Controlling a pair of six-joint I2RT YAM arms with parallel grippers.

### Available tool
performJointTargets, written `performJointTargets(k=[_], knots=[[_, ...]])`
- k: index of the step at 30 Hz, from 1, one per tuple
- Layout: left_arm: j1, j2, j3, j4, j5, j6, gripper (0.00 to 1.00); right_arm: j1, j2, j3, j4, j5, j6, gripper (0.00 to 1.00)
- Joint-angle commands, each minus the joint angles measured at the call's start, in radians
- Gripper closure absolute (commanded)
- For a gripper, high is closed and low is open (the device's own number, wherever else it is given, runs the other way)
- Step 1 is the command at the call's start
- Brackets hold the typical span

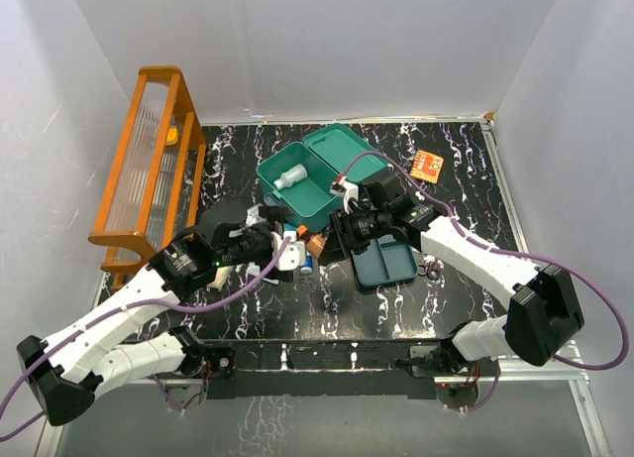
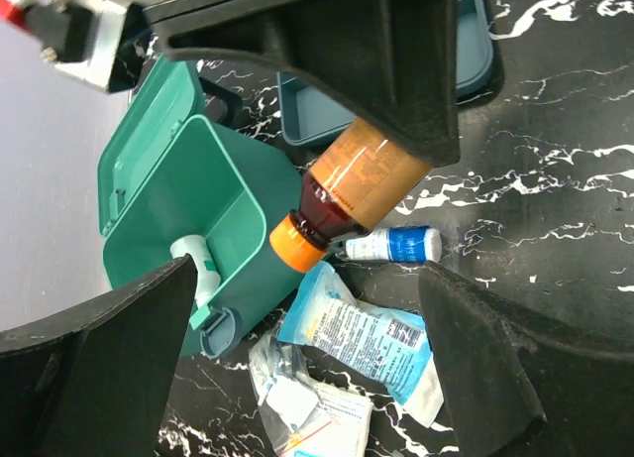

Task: Organize the medicine kit

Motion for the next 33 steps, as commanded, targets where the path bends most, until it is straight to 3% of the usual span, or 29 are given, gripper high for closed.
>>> performJointTargets(k=[1,7,19,23,27,31,33], knots=[[-0.065,0.001,-0.022,-0.037,0.012,0.103,0.08,-0.001,0.003,0.068,0.005,-0.092,-0.033,0.66],[-0.185,0.044,-0.057,-0.023,-0.111,0.202,0.09,-0.001,0.023,0.067,-0.015,-0.133,-0.039,0.66],[-0.245,0.060,-0.127,0.143,-0.171,0.286,0.13,0.000,0.043,0.064,-0.037,-0.220,-0.043,0.65],[-0.266,0.072,-0.116,0.121,-0.163,0.304,0.17,-0.001,0.046,0.062,-0.050,-0.238,-0.047,0.65],[-0.271,0.077,-0.105,0.090,-0.135,0.289,0.24,0.000,0.046,0.062,-0.053,-0.243,-0.046,0.65],[-0.272,0.106,-0.061,0.038,-0.092,0.284,0.40,0.000,0.043,0.065,-0.058,-0.268,-0.051,0.64],[-0.273,0.111,-0.045,0.027,-0.079,0.276,0.43,0.000,0.038,0.069,-0.069,-0.282,-0.065,0.64]])
